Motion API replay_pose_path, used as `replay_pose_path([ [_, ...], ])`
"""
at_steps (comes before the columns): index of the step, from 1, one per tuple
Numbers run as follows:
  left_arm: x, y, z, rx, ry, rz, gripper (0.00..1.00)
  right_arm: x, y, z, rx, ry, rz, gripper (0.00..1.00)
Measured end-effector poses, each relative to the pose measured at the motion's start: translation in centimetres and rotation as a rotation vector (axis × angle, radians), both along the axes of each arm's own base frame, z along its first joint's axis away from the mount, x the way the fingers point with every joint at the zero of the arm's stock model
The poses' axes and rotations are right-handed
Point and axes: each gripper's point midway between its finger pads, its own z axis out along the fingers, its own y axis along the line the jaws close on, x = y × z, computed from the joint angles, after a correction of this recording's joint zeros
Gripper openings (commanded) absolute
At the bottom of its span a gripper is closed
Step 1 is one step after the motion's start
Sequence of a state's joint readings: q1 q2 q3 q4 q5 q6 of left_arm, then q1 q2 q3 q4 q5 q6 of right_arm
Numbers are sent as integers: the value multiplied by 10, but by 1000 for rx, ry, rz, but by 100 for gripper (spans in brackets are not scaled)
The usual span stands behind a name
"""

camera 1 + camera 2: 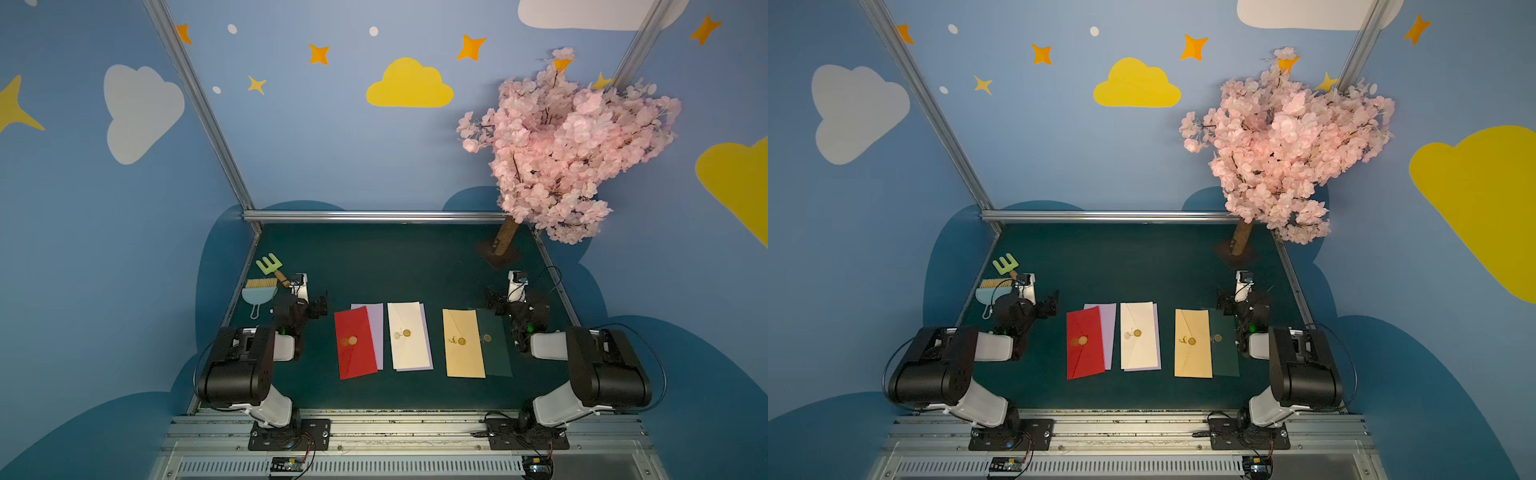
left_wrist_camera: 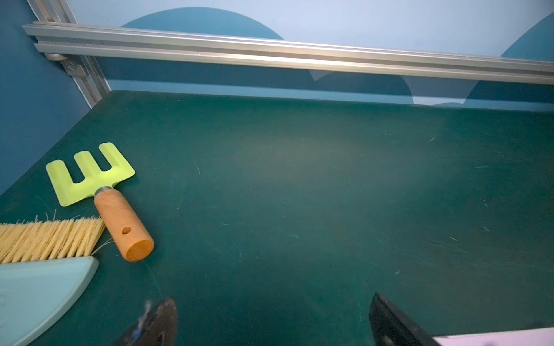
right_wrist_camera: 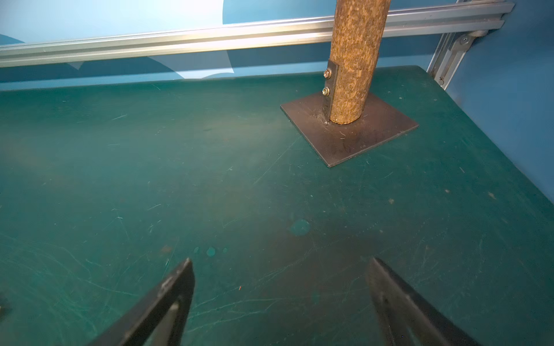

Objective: Open the envelope
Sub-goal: Pick up the envelope from the envelope.

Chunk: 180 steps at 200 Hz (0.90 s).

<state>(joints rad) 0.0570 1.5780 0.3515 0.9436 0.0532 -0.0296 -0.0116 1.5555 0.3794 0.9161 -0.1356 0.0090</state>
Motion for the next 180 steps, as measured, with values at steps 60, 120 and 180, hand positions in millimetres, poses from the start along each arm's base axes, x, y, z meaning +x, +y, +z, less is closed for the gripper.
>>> replay_pose_path([
  [60,0,0,0,0,0,0,100,0,2,0,-24,-3,-1,92],
  [120,0,0,0,0,0,0,100,0,0,0,-17,-2,-1,92],
  [180,-1,4,1,-29,-1,-17,100,0,-3,0,-8,-2,1,92],
])
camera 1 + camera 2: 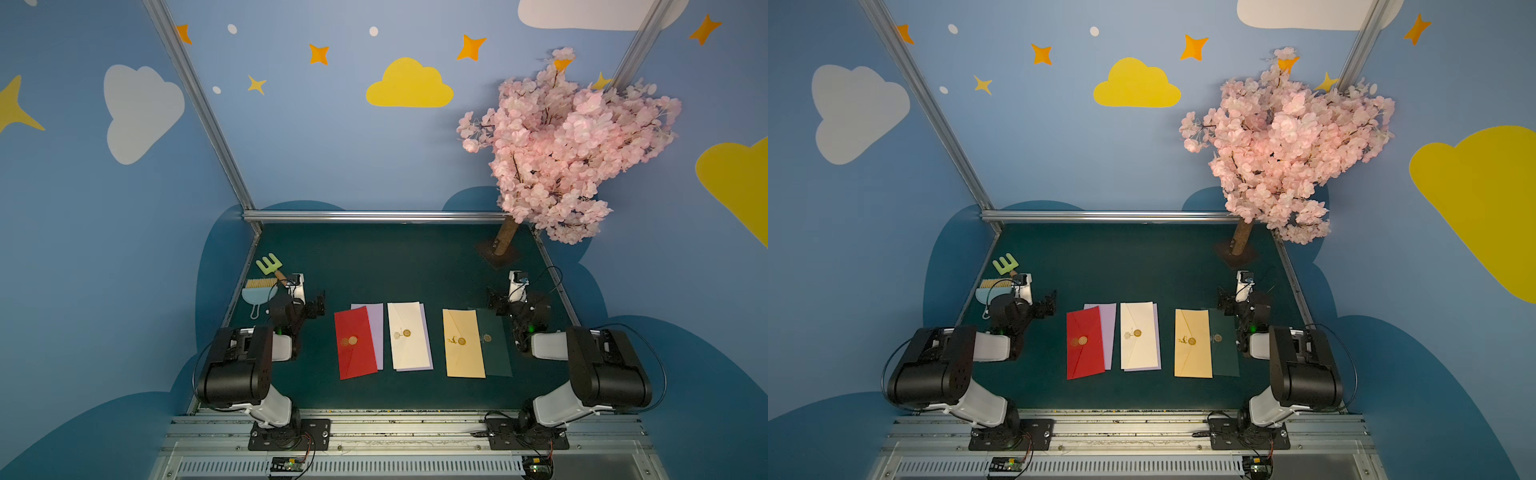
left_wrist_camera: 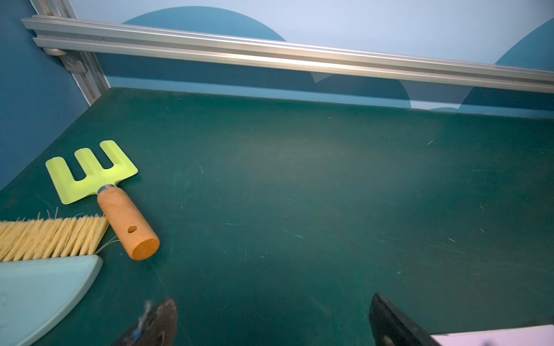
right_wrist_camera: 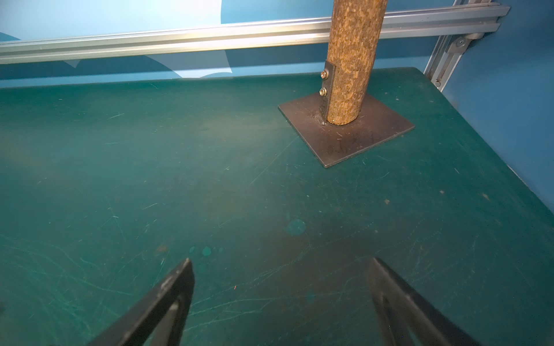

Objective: Open the envelope
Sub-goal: Pick up the envelope from the envelope.

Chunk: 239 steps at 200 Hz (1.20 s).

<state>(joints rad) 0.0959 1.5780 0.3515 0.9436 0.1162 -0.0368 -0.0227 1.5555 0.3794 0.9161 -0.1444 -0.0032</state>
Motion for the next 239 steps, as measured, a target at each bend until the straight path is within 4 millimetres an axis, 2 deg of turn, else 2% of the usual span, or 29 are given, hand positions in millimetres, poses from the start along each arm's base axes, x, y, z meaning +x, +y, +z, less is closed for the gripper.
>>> replay_pose_path([
  [51,0,-3,0,-3,0,-10,100,0,1,0,2,0,5,92],
  [64,0,-3,0,-3,0,-12,97,0,1,0,2,0,5,92],
  [85,0,-4,0,-1,5,-11,86,0,1,0,-3,0,-1,92],
  [97,0,-4,1,7,20,2,85,-2,0,1,-8,13,-15,92],
  [108,0,-5,11,25,29,14,86,-4,1,7,-24,23,-22,92],
  [121,2,-10,38,39,3,28,90,-5,10,25,-59,6,-20,92],
  [142,6,-25,101,7,-104,18,91,-4,45,71,-99,-61,43,92],
  [162,3,-42,136,-37,-132,-12,89,-6,77,117,-116,-93,101,92],
  [185,-11,-69,150,-81,-92,-76,90,-17,105,175,-88,-119,151,92],
  [199,-24,-85,151,-108,-61,-118,91,-30,119,199,-61,-117,181,92],
  [216,-42,-97,152,-157,-21,-146,92,-47,139,209,-29,-69,231,92],
  [239,-58,-94,150,-267,33,-100,89,-68,175,198,23,57,333,91],
])
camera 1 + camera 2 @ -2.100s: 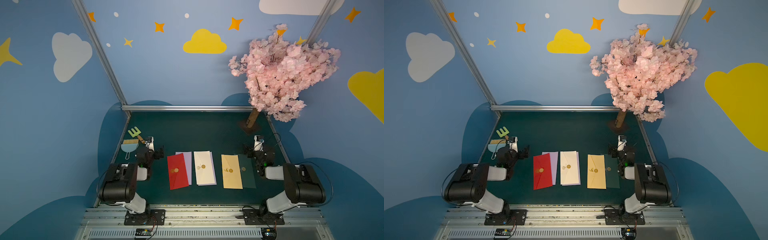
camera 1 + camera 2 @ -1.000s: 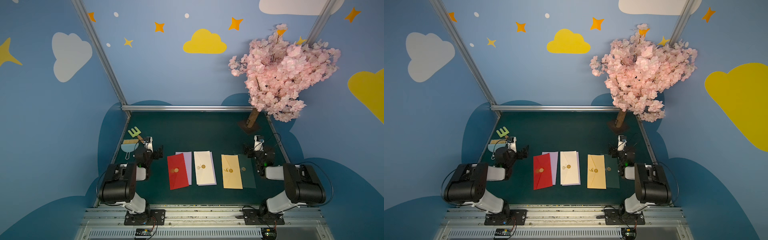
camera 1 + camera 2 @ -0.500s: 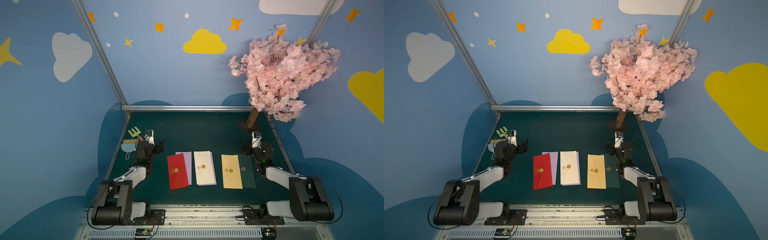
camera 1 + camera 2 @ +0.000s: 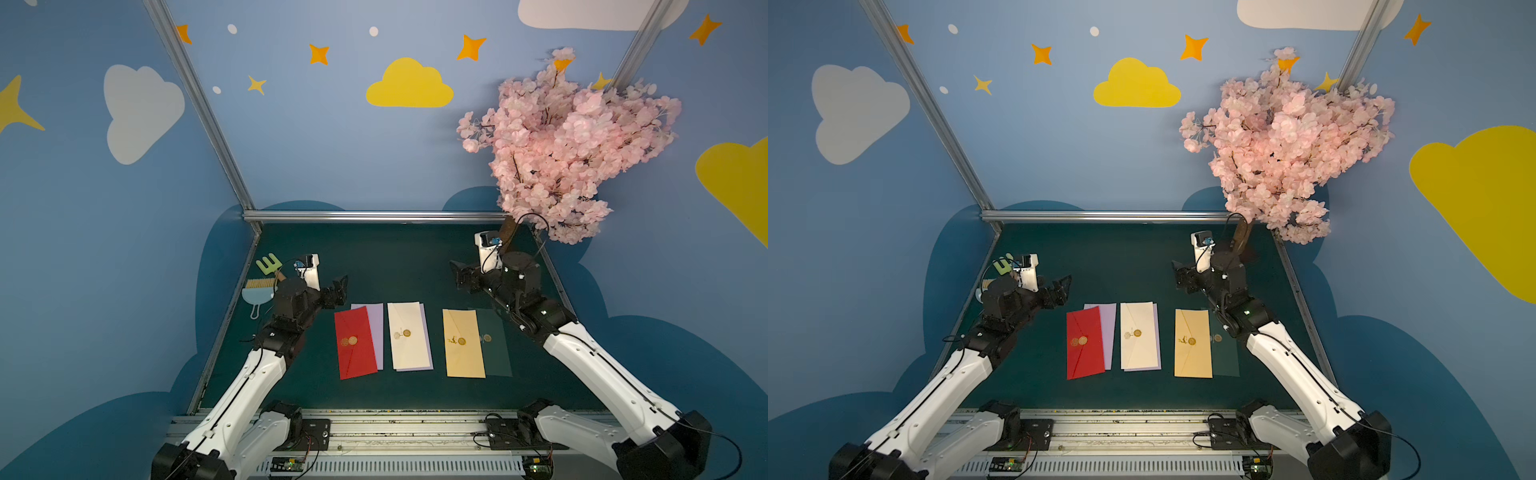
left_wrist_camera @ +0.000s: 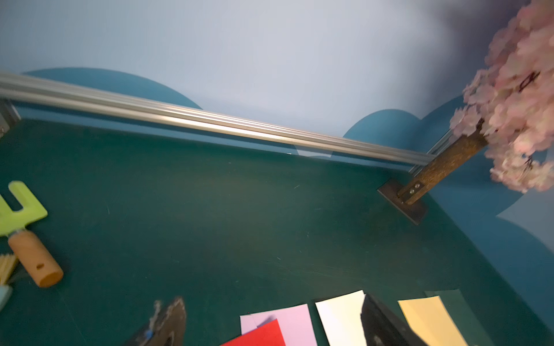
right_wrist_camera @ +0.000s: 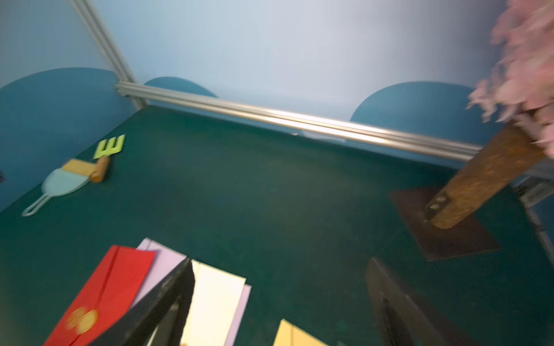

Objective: Open the envelope
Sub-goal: Pick up the envelope from the envelope.

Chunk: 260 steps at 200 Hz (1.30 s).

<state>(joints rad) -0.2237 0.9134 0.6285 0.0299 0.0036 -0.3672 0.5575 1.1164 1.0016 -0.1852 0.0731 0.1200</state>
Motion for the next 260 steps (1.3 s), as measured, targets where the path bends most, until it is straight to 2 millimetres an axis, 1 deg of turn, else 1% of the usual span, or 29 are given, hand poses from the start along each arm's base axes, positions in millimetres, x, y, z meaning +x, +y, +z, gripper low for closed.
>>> replay_pose_path([
  [12,-6,1,-9,-47,61,21,84,-8,21,-13,18,87,58,91],
  [31,-16,0,-36,-109,199,48,77,-21,59,-37,43,229,156,91],
  [43,-23,-1,-53,-143,289,63,75,-33,83,-54,58,325,222,91],
  [60,-33,-4,-75,-192,393,76,72,-49,112,-76,82,442,302,91],
  [82,-51,-6,-106,-241,516,99,67,-68,142,-102,116,585,391,91],
  [99,-65,-5,-127,-261,597,118,58,-73,161,-118,140,678,431,91],
  [108,-72,-5,-137,-274,631,128,55,-75,171,-126,151,724,448,91],
  [130,-89,-6,-158,-299,706,137,50,-76,188,-139,171,803,474,91],
  [151,-103,-8,-173,-324,758,139,52,-76,201,-148,186,855,497,91],
  [172,-111,-9,-182,-337,786,141,52,-74,212,-157,198,901,513,91],
  [195,-115,-12,-186,-357,800,132,49,-72,221,-167,205,940,529,91],
  [214,-116,-15,-188,-376,807,120,50,-71,227,-174,208,965,533,91],
  [247,-116,-18,-195,-384,833,112,51,-68,235,-176,219,983,548,89],
  [260,-116,-19,-197,-386,841,111,51,-66,239,-176,223,988,556,87],
])
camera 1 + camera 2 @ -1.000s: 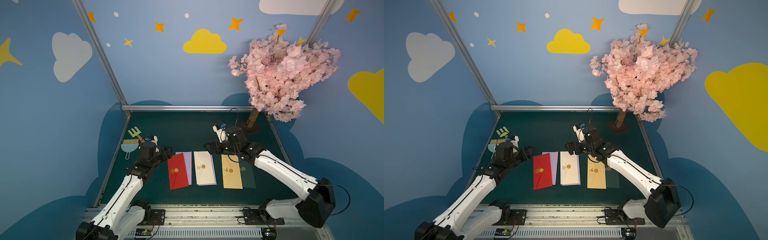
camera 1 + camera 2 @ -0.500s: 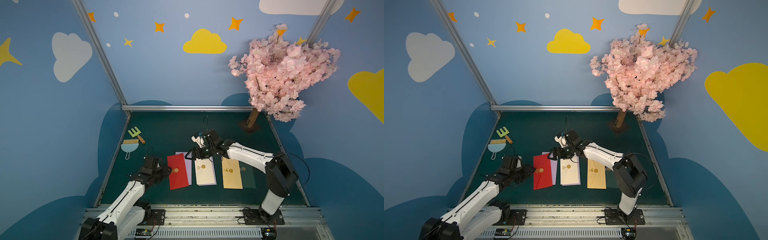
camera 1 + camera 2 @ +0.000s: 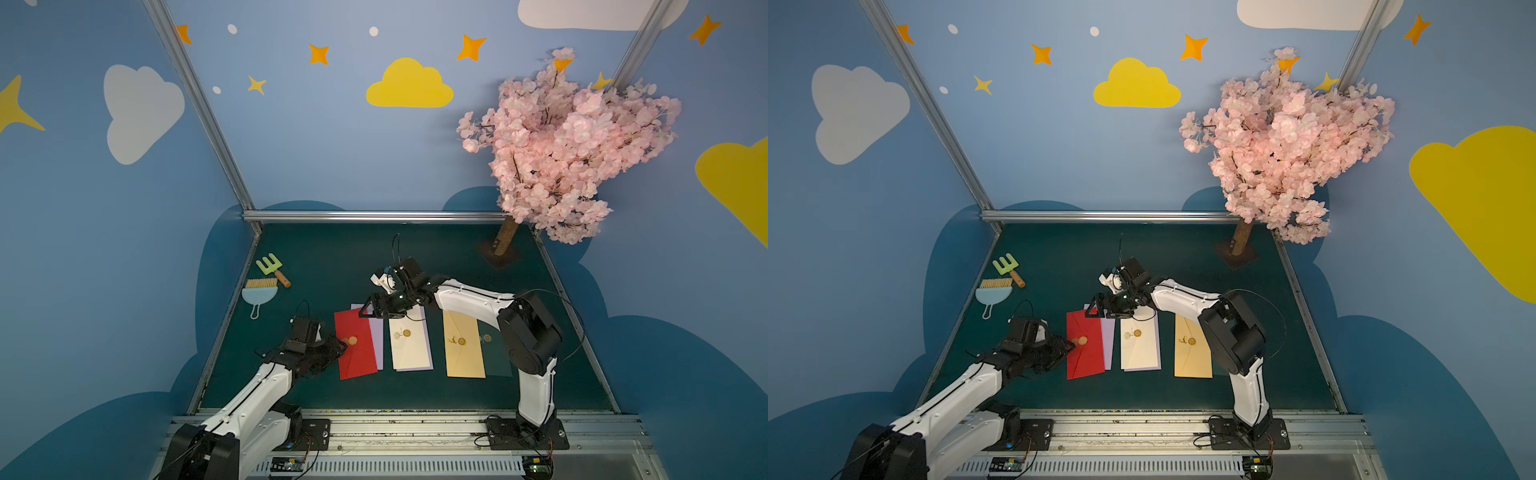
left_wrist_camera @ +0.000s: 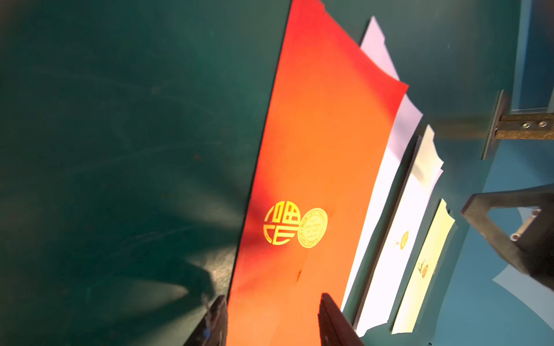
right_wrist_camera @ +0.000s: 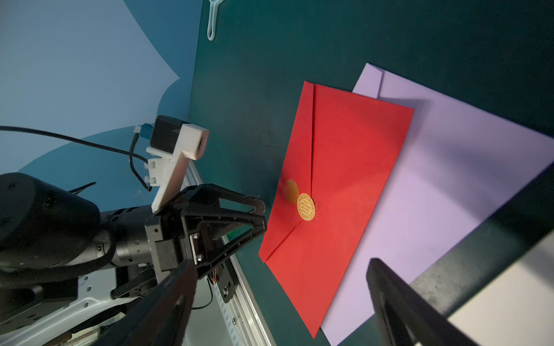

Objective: Open the envelope
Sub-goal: Pick up the envelope from the envelope.

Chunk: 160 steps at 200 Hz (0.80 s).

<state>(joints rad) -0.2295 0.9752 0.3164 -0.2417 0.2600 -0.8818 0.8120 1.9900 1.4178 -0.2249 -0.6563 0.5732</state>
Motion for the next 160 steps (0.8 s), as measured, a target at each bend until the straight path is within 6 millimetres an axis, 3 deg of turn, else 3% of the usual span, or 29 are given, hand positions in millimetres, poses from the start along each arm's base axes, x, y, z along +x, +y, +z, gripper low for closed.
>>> replay_pose_path([
  [55,1,-1,0,-5,-8,0,55,13,10,-18,-6,36,6,85],
  [123,0,0,-3,-2,5,-1,55,25,2,-16,0,42,-15,85],
  [160,0,0,-3,-2,4,-1,57,38,-3,-27,-5,64,-34,85],
])
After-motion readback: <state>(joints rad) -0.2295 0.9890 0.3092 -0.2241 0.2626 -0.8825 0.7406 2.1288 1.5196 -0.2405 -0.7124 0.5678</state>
